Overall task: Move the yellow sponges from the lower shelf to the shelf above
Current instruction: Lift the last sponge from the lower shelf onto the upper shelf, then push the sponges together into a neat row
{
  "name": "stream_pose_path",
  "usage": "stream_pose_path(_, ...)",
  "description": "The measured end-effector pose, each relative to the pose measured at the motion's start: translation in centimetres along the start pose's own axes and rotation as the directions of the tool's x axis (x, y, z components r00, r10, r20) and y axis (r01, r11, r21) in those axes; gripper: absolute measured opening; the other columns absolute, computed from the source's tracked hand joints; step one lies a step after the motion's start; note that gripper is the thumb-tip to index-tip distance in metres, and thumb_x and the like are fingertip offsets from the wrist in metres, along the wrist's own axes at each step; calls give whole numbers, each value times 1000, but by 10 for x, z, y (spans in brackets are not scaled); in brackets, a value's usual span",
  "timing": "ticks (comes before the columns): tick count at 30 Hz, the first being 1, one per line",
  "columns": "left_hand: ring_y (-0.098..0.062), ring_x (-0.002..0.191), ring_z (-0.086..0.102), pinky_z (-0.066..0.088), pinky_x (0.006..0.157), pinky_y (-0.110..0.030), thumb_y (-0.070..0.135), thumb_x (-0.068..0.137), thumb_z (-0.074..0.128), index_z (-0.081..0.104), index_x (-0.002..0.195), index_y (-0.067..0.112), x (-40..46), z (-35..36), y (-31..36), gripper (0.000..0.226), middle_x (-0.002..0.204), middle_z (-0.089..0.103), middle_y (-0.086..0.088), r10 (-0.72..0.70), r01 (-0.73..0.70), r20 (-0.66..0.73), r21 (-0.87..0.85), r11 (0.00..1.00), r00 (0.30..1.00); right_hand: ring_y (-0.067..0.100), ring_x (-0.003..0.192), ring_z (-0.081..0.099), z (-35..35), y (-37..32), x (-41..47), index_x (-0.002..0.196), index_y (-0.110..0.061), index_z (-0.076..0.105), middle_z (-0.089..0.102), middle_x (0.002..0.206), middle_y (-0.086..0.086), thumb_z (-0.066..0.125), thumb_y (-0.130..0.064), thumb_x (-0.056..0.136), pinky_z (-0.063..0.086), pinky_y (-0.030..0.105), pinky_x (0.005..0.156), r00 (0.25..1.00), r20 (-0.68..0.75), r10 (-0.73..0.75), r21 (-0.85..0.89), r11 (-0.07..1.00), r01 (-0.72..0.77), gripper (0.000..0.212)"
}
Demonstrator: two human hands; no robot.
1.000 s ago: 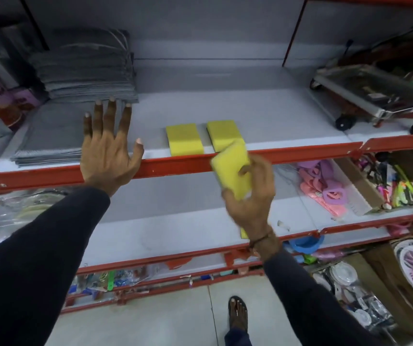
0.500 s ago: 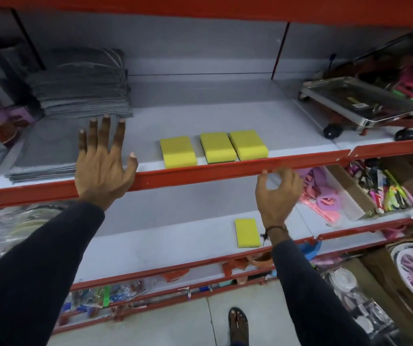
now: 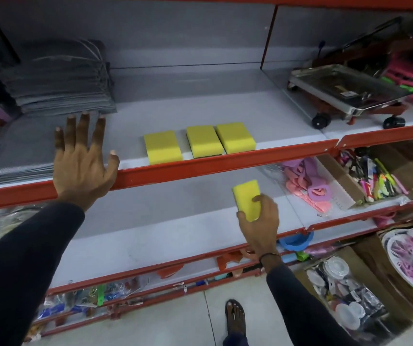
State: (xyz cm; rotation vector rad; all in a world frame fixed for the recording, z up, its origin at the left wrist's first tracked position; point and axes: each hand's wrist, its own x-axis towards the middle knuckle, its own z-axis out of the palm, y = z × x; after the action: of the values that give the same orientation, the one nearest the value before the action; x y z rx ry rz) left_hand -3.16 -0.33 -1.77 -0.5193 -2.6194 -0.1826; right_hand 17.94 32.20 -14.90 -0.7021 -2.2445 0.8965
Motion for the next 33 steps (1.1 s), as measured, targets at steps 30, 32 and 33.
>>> stream_pose_path(30,-42,153,39,26,129,-48,40,75,49,39,155,-9,-26,-13,122,94,164,37,-30,308,-285,316,-118,951,897,28,139,50,-24,-148,98,137,-10,57,59,146,10,44,-25,91,14,53,128,663,606,-440,-319,629,709,50)
stream_pose_path(32,-40,157,33,23,131,-47,32,72,49,35,157,-8,-32,-16,122,95,167,32,-29,300,-272,315,-131,953,900,31,134,54,-24,-145,92,135,-9,59,63,140,12,39,-25,88,20,52,127,664,589,-460,-297,642,707,54)
stream_pose_path(33,-37,159,27,18,133,-44,31,73,47,30,160,-6,-32,-18,123,96,170,26,-27,296,-265,333,-137,954,895,32,131,56,-24,-144,91,133,-7,61,64,138,13,38,-23,88,23,52,125,669,582,-462,-286,654,700,53)
